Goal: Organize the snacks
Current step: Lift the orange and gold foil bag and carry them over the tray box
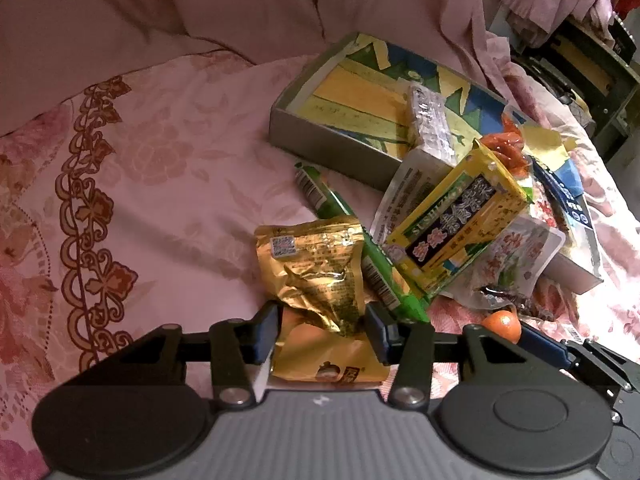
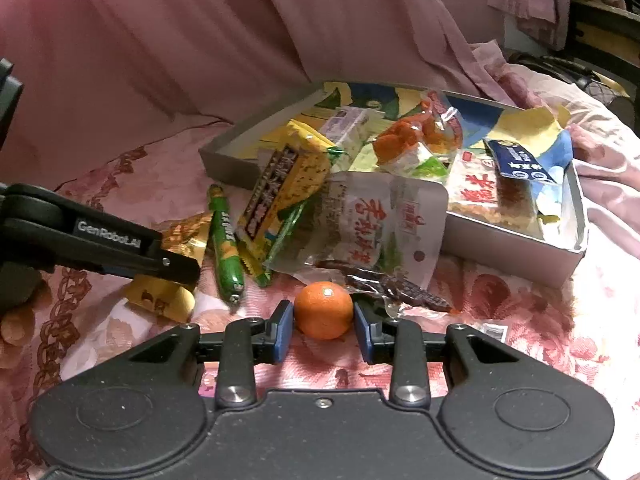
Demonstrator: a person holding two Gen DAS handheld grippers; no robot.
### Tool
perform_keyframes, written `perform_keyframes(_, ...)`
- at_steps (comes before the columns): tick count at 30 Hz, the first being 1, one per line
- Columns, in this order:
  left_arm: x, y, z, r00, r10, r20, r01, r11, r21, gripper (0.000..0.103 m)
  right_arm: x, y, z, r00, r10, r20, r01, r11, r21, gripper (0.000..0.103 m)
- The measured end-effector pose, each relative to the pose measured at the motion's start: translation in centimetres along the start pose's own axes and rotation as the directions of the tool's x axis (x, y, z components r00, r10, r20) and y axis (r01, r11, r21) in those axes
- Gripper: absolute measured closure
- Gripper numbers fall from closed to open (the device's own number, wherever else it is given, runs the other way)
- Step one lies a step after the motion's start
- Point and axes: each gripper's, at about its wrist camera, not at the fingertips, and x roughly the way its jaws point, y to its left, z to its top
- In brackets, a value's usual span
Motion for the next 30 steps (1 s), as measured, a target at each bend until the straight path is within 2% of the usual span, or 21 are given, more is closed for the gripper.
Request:
perform_keyframes(8,0.2,0.1,0.1,1.000,0.013,-0.023,-0.013,1.000,-0.012,0.046,0.0,0.3,-0.1,1.000,0.010,-0.003,-0.010,1.000,-0.020,0.068)
perform_keyframes(13,0.5,-0.6,-0.1,0.999,0.040,-0.024,-0.039,0.998,0.040,0.045,0.0,0.3,-0.1,1.000,0.011,-0.004,-0.011,1.000,-0.020,0.068)
perform_keyframes(15,0.4,-0.7,0.0,0.998,0.048,-0.030,-0.047,0.998,0.041,0.051,0.0,0.3,-0.1,1.000,0.012,-0.004,-0.012,1.000,-0.022,0.068)
perform_keyframes(24,-0.3,0.1,0.2,0.999,0.021,-0.042,-0.022,0.999,-0.032,0.059,-0.5,0.7,0.1,0.999,0.033,0.010,-0.032,0.999,-0.043,0.068)
perform_keyframes(26,-0.5,0.0,0.3,0.999,0.017,-0.027,-0.018,0.999,-0.037,0.066,-0.7,0.8,0.3,0.999,0.039,0.019,-0.038,0.998,-0.045,0.068)
perform_keyframes(30,-1.2,-0.1,0.4,1.000,-0.006,0.008,0.007,0.999,-0.045,0.066,-1.0,1.2,0.4,0.998,0.047,0.034,-0.045,0.997,-0.066,0.068)
